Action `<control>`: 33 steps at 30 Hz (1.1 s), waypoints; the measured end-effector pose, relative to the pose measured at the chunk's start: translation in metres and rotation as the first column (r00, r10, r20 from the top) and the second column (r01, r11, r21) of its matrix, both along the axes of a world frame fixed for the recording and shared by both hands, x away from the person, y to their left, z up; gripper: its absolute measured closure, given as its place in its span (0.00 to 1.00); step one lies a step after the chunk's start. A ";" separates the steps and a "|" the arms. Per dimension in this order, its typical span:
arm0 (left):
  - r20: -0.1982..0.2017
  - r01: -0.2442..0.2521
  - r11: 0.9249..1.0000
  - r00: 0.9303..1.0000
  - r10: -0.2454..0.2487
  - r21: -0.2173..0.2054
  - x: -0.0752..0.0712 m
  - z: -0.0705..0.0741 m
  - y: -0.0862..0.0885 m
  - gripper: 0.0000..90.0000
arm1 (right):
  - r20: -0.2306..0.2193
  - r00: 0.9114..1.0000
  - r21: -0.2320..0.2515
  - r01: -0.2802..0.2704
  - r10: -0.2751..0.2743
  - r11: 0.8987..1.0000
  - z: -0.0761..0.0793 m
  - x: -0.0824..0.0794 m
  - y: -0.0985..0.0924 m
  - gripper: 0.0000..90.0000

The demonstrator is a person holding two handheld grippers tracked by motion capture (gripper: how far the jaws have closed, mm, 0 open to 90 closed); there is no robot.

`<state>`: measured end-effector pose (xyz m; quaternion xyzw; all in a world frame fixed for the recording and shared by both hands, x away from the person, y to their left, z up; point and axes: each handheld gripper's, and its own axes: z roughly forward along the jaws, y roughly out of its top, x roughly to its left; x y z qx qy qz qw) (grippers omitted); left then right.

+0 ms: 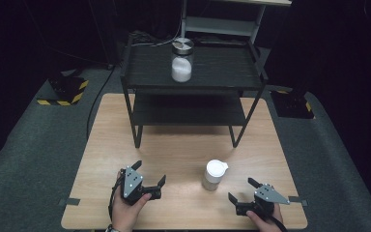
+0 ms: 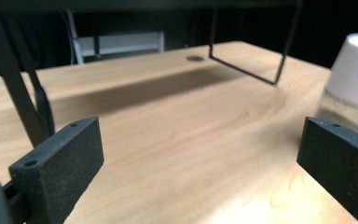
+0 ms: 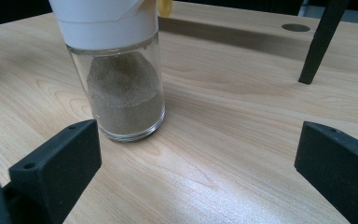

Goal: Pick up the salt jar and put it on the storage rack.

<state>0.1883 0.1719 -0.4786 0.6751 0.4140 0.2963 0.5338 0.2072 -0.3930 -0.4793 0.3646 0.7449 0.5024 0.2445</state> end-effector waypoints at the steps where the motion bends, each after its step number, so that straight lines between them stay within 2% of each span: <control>1: -0.009 0.003 1.000 1.000 -0.003 0.006 0.000 -0.002 0.000 0.01 | -0.001 1.000 0.000 0.000 0.000 1.000 0.000 0.000 0.000 0.00; 5: -0.031 0.013 0.998 0.999 -0.011 0.060 0.000 -0.006 -0.004 0.01 | -0.005 1.000 0.001 0.001 -0.001 1.000 0.000 0.001 0.000 0.00; 9: -0.069 0.018 0.996 0.998 -0.011 0.093 0.001 -0.010 -0.007 0.01 | 0.000 1.000 -0.001 0.001 -0.001 1.000 0.000 0.000 0.000 0.00; 17: -0.081 0.045 0.988 0.996 -0.033 0.151 0.003 -0.010 -0.014 0.01 | 0.000 1.000 -0.004 0.000 0.000 1.000 0.000 0.000 0.001 0.00; 23: -0.095 0.060 0.972 0.995 -0.039 0.228 0.005 -0.004 -0.024 0.01 | 0.000 1.000 -0.008 0.006 -0.006 1.000 0.001 -0.001 0.003 0.00; 27: -0.095 0.075 0.966 0.994 -0.052 0.249 0.005 -0.003 -0.025 0.01 | 0.000 1.000 -0.011 0.014 -0.014 1.000 0.001 -0.002 0.004 0.00; 33: -0.105 0.066 0.968 0.994 -0.041 0.242 0.006 -0.003 -0.026 0.01 | 0.007 1.000 -0.019 0.011 -0.010 1.000 0.001 -0.004 0.004 0.00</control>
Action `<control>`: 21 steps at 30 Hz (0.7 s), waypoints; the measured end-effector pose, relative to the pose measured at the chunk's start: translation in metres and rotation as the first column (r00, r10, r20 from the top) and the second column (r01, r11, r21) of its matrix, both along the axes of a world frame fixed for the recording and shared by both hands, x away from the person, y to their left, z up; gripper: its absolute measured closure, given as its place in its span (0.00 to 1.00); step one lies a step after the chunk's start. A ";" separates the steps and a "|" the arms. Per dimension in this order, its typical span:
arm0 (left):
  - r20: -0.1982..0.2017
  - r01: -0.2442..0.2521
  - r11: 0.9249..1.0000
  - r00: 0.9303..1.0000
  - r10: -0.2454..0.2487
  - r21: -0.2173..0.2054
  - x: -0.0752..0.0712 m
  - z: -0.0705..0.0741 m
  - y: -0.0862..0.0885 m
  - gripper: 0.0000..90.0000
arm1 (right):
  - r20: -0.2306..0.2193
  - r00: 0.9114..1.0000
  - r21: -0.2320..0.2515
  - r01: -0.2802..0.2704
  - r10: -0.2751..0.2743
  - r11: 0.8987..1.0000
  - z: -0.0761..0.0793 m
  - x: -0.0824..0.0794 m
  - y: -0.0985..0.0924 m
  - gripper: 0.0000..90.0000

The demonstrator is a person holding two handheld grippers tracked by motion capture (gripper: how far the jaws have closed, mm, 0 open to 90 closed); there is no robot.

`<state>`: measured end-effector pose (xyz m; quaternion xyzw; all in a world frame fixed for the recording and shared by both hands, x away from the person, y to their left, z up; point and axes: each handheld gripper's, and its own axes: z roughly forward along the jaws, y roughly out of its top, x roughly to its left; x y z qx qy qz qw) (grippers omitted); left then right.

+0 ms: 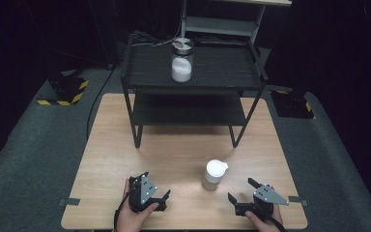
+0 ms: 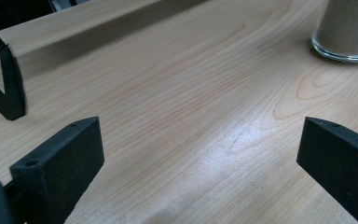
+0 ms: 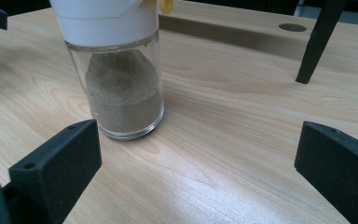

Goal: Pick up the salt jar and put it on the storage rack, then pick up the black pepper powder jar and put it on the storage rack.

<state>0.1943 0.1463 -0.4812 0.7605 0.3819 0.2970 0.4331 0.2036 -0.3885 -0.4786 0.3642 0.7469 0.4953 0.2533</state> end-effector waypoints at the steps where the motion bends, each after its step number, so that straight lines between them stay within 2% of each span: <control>1: -0.001 -0.001 1.000 1.000 0.001 -0.001 0.000 0.000 0.000 0.01 | 0.000 1.000 0.001 0.000 0.000 1.000 0.000 0.000 0.000 0.00; 12: -0.032 0.005 0.999 0.999 -0.006 -0.045 0.006 0.001 0.008 0.01 | -0.006 1.000 0.004 0.005 -0.005 1.000 0.000 0.001 0.000 0.00; 16: -0.048 -0.005 0.998 0.999 0.001 -0.067 0.007 0.001 0.012 0.01 | -0.010 1.000 0.009 -0.001 0.001 1.000 0.000 0.002 -0.001 0.00; 21: -0.062 -0.023 0.997 0.998 0.018 -0.072 0.009 0.002 0.011 0.01 | -0.002 1.000 0.016 -0.004 0.004 1.000 -0.001 0.000 -0.003 0.00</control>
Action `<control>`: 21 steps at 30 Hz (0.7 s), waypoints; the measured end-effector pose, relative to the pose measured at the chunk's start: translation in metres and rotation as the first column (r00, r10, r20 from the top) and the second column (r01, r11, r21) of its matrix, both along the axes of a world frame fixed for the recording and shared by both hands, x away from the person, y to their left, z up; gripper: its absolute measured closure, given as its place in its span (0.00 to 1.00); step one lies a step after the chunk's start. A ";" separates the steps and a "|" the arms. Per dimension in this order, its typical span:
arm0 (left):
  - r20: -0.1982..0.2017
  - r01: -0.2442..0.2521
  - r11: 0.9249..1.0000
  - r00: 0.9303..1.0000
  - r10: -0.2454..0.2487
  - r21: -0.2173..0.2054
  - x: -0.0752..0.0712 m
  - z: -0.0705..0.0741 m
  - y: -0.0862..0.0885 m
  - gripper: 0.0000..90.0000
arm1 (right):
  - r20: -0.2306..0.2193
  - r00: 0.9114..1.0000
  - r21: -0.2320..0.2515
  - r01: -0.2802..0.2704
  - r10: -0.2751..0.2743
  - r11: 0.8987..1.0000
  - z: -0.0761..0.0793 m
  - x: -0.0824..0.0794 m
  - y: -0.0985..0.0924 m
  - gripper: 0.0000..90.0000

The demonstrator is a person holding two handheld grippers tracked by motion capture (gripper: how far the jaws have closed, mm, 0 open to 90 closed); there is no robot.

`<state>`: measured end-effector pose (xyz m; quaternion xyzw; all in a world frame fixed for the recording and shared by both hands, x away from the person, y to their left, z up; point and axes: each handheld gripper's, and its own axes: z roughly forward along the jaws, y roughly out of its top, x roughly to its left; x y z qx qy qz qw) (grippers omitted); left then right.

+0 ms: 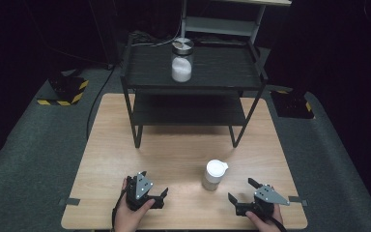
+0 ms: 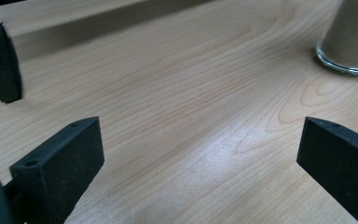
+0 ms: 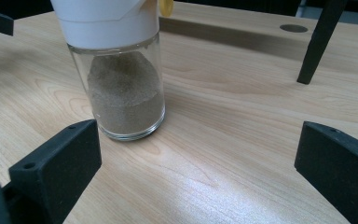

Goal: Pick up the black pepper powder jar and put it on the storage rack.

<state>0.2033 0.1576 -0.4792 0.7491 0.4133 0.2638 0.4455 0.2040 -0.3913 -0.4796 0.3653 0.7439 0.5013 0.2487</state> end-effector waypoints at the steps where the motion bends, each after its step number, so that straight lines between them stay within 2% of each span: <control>1: -0.002 0.003 1.000 1.000 -0.003 0.005 0.001 0.001 0.000 0.01 | 0.000 1.000 0.000 0.002 -0.002 1.000 0.000 0.000 0.000 0.00; 4: 0.001 0.010 1.000 1.000 -0.010 0.014 0.001 0.001 -0.001 0.01 | -0.004 1.000 0.002 0.003 -0.003 1.000 0.000 0.000 0.000 0.00; 9: 0.002 0.009 1.000 1.000 -0.009 0.005 0.000 0.000 0.000 0.01 | -0.001 1.000 0.000 0.007 -0.007 1.000 0.000 0.000 0.002 0.00; 13: 0.004 0.017 1.000 1.000 -0.017 0.007 0.001 0.000 0.001 0.01 | 0.006 1.000 0.020 0.002 -0.002 1.000 0.002 -0.003 0.004 0.00; 17: 0.007 0.018 1.000 1.000 -0.018 0.011 0.001 0.000 -0.001 0.01 | 0.026 0.999 0.036 -0.027 0.026 0.999 0.004 -0.006 0.012 0.00; 21: 0.008 0.024 1.000 1.000 -0.024 0.013 0.001 0.000 -0.001 0.01 | 0.020 0.999 0.045 -0.039 0.038 0.998 0.006 -0.006 0.024 0.01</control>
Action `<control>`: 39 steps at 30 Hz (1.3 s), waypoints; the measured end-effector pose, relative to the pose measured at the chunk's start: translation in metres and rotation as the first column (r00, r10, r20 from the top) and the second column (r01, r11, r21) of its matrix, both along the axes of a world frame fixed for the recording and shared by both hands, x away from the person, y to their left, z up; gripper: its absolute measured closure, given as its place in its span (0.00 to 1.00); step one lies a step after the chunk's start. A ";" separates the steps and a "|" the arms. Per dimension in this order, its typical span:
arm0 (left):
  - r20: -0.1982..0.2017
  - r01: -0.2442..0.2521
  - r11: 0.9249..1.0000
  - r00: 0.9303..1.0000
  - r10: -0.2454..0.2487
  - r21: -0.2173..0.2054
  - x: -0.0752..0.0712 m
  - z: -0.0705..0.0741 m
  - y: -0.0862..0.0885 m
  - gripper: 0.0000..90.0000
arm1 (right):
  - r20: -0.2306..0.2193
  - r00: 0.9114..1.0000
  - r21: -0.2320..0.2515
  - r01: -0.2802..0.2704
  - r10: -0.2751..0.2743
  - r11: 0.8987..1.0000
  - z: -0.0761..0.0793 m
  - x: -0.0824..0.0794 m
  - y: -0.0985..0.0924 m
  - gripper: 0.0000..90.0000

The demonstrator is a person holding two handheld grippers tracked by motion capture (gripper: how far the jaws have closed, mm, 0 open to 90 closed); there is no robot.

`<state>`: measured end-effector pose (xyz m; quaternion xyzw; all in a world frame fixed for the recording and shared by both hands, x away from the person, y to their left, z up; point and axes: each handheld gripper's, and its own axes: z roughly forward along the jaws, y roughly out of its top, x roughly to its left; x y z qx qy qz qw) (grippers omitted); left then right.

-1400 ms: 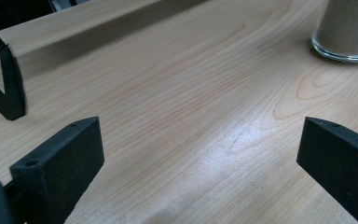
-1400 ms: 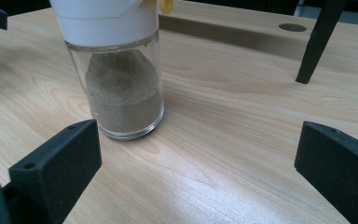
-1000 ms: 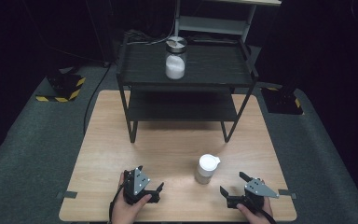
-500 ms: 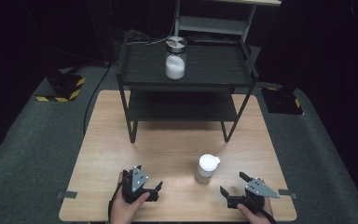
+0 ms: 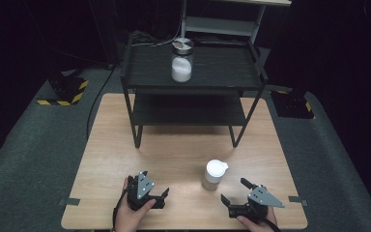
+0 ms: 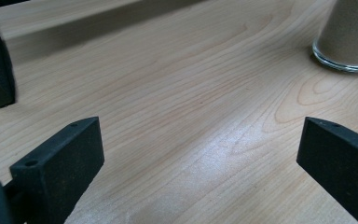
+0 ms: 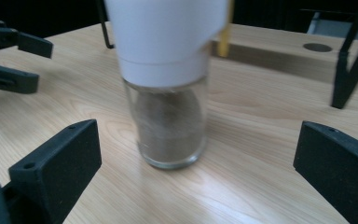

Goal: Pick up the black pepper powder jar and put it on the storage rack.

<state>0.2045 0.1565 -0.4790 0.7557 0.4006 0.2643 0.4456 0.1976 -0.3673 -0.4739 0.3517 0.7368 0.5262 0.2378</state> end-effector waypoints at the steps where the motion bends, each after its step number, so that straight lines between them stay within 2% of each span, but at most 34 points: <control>1: 0.003 -0.001 1.000 1.000 0.001 0.000 0.000 0.000 0.000 0.01 | -0.006 1.000 0.004 0.001 -0.001 1.000 0.000 0.000 0.002 0.01; 6: 0.006 0.007 1.000 1.000 -0.007 0.003 -0.001 0.000 0.000 0.01 | -0.023 1.000 0.006 0.012 -0.012 1.000 0.004 0.003 0.017 0.02; 10: 0.008 0.012 1.000 1.000 -0.012 0.006 -0.002 0.000 0.000 0.01 | -0.024 1.000 -0.031 -0.005 0.004 1.000 0.007 0.007 0.028 0.03; 13: 0.003 0.010 1.000 1.000 -0.010 -0.002 -0.001 0.000 0.001 0.01 | -0.012 1.000 -0.053 0.002 -0.002 0.999 0.009 0.008 0.037 0.05; 15: 0.001 0.010 1.000 1.000 -0.010 -0.002 -0.001 0.000 0.001 0.01 | -0.015 1.000 -0.037 0.012 -0.012 0.999 0.010 0.010 0.042 0.07; 17: 0.003 0.012 1.000 1.000 -0.012 -0.005 -0.001 -0.001 0.002 0.01 | 0.010 1.000 -0.060 0.025 -0.025 0.998 0.010 0.011 0.049 0.10; 20: 0.002 0.026 1.000 1.000 -0.026 -0.010 0.000 -0.001 0.004 0.01 | 0.003 0.999 -0.053 0.040 -0.040 0.998 0.009 0.014 0.054 0.14; 30: -0.001 0.017 1.000 1.000 -0.017 -0.014 0.000 -0.001 0.004 0.01 | 0.043 0.996 -0.028 0.080 -0.079 0.996 0.001 0.015 0.071 0.24; 35: 0.000 0.019 1.000 1.000 -0.019 -0.013 0.000 -0.001 0.004 0.01 | 0.031 0.995 -0.009 0.098 -0.098 0.995 0.000 0.019 0.075 0.26; 39: -0.001 0.017 1.000 1.000 -0.017 -0.015 0.000 -0.001 0.004 0.01 | 0.027 0.993 0.009 0.118 -0.118 0.993 -0.001 0.019 0.077 0.32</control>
